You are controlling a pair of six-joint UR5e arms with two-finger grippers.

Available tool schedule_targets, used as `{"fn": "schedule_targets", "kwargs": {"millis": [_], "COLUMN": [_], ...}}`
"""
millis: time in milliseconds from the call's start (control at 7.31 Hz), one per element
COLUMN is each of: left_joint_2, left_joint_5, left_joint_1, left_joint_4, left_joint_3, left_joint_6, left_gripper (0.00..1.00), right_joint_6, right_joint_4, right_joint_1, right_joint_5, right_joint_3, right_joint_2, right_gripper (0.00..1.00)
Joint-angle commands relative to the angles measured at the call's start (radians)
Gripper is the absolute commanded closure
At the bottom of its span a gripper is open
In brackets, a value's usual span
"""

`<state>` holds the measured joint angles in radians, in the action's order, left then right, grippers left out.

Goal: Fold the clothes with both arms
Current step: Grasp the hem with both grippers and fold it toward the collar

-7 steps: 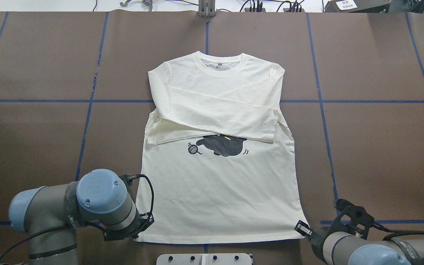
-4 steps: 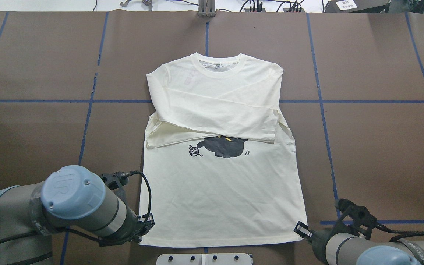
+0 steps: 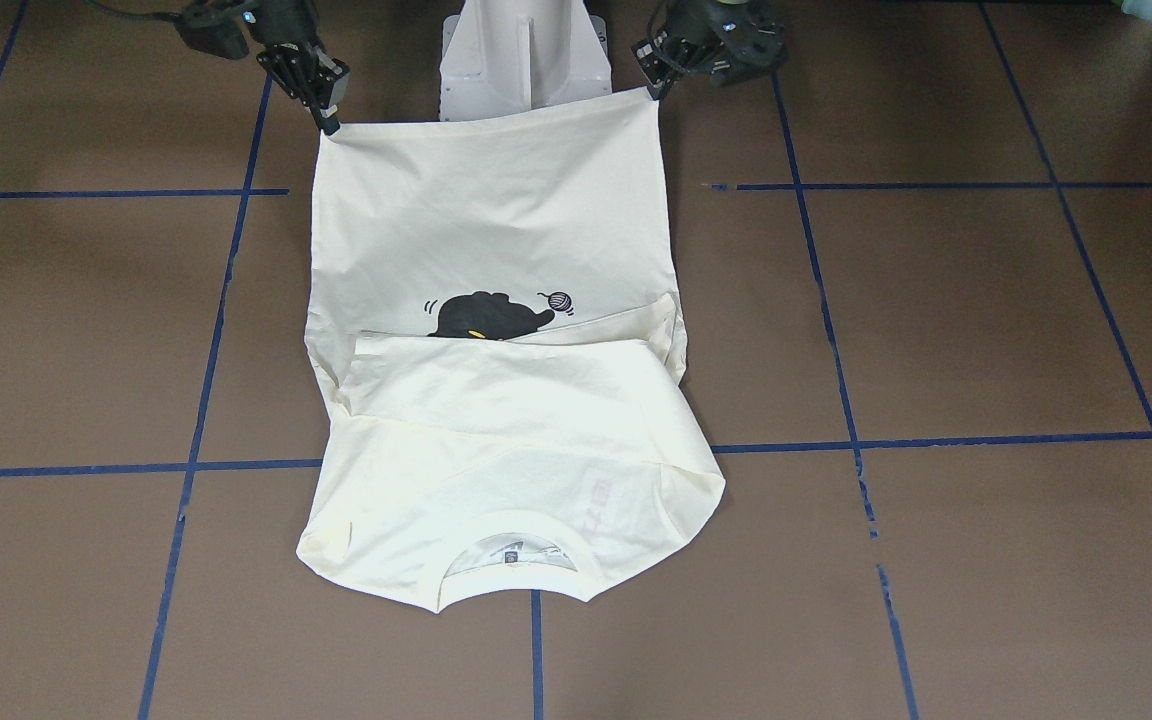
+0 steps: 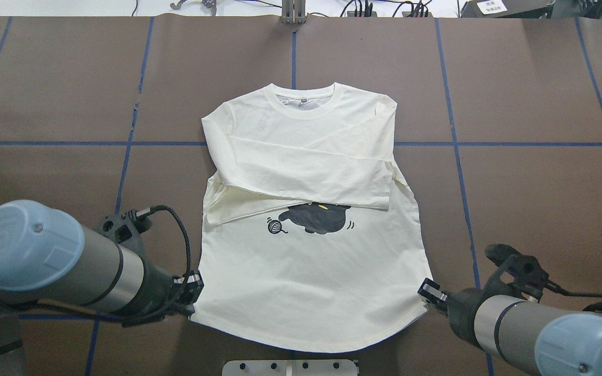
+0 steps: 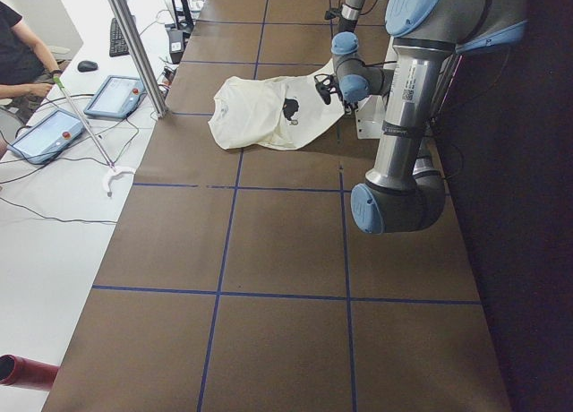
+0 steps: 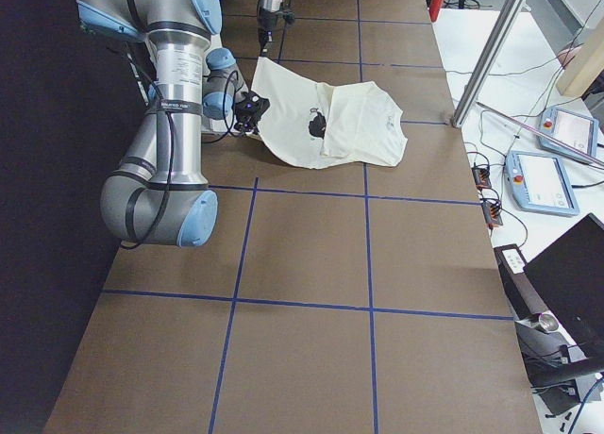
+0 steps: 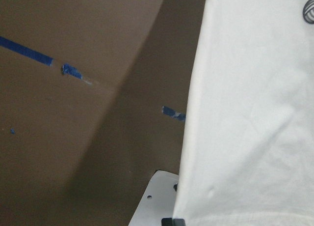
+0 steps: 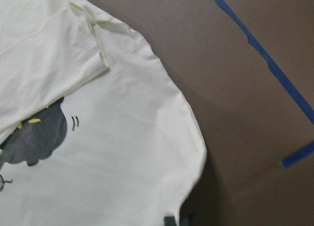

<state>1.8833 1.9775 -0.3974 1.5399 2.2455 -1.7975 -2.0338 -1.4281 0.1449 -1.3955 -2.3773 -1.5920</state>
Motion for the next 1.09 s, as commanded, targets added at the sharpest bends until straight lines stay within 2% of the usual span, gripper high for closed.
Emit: {"fn": "schedule_targets", "kwargs": {"millis": [0, 137, 274, 547, 684, 957], "left_joint_2": [0.12, 0.135, 0.178, 0.249, 0.287, 0.356], "left_joint_5": [-0.07, -0.074, -0.075, -0.106, -0.15, -0.23], "left_joint_1": [-0.159, -0.222, -0.263, -0.319, -0.324, -0.324], "left_joint_4": [0.002, 0.05, 0.139, 0.337, 0.429, 0.485], "left_joint_3": [-0.197, -0.277, -0.384, -0.62, -0.735, -0.87], "left_joint_6": [0.215, 0.254, 0.256, 0.256, 0.256, 0.254], "left_gripper": [1.0, 1.0, 1.0, 1.0, 1.0, 1.0], "right_joint_6": [0.223, 0.336, 0.436, 0.602, 0.662, 0.669], "right_joint_4": [0.002, 0.002, 0.005, 0.017, 0.023, 0.032], "right_joint_1": [0.216, 0.364, 0.472, 0.608, 0.642, 0.647], "right_joint_5": [-0.052, -0.192, -0.268, -0.273, -0.281, -0.278], "right_joint_3": [0.221, 0.386, 0.547, 0.844, 0.934, 1.07], "right_joint_2": [0.187, 0.308, 0.414, 0.557, 0.607, 0.693], "right_gripper": [1.0, 1.0, 1.0, 1.0, 1.0, 1.0]}}
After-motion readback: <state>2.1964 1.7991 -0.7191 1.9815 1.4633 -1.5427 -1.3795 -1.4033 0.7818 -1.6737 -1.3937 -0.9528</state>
